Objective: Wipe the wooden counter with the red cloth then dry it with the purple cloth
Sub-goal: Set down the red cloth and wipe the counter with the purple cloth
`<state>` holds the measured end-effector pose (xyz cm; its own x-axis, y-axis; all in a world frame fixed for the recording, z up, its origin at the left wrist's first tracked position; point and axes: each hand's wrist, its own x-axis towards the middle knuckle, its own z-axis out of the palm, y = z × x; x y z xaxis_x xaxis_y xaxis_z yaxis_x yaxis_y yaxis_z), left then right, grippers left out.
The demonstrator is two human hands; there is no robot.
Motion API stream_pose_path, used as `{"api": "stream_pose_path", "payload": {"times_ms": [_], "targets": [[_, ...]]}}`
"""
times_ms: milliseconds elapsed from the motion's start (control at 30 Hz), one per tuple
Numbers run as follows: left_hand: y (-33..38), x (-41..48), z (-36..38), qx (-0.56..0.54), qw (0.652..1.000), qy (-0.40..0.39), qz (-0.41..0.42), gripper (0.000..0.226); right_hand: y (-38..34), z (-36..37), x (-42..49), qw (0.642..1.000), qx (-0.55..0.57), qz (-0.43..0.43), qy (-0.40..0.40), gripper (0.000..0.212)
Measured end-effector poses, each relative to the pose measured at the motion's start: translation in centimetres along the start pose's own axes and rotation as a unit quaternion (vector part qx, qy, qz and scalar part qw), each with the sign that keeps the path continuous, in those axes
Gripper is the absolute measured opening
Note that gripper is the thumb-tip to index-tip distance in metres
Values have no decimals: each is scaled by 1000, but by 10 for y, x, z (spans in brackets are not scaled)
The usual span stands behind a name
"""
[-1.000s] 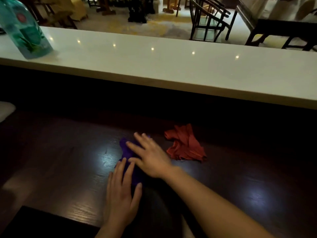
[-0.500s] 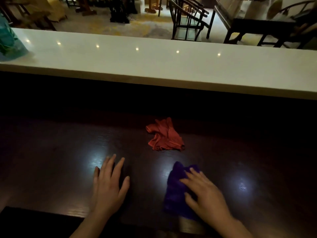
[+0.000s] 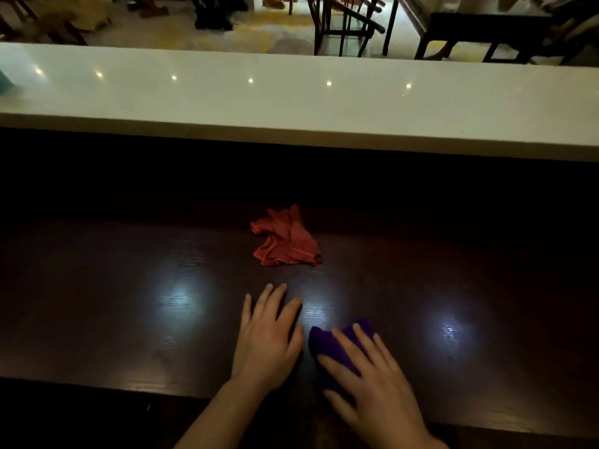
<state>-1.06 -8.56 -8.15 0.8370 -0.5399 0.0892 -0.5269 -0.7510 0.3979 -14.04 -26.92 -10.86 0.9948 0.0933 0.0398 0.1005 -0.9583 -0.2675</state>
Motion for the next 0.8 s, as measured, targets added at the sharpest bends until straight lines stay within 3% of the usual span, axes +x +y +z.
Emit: {"api": "stream_pose_path", "payload": {"times_ms": [67,133,233,300,433,500,667,733,800], "targets": [[13,3,5,10,999,-16,29,49,34,-12,-9,1000,-20,15,2,61],[24,7,9,17,999,-30,39,48,69,-30,8,993,-34,102,45,57],[44,18,21,43,997,-47,38,48,85,-47,45,968,-12,246,40,54],[57,25,32,62,995,-68,40,50,70,-40,39,969,-19,243,51,53],[80,39,53,102,990,-87,34,57,66,-27,-43,993,-19,112,25,60],[92,46,62,112,990,-86,27,59,106,-38,-58,988,-34,148,33,60],[112,52,74,115,991,-71,-6,64,173,-67,-6,934,-60,349,57,60],[112,50,75,116,991,-63,-4,64,165,-67,3,930,-65,357,60,60],[111,51,75,114,992,-58,-3,63,135,-53,-9,949,-63,303,60,61]]}}
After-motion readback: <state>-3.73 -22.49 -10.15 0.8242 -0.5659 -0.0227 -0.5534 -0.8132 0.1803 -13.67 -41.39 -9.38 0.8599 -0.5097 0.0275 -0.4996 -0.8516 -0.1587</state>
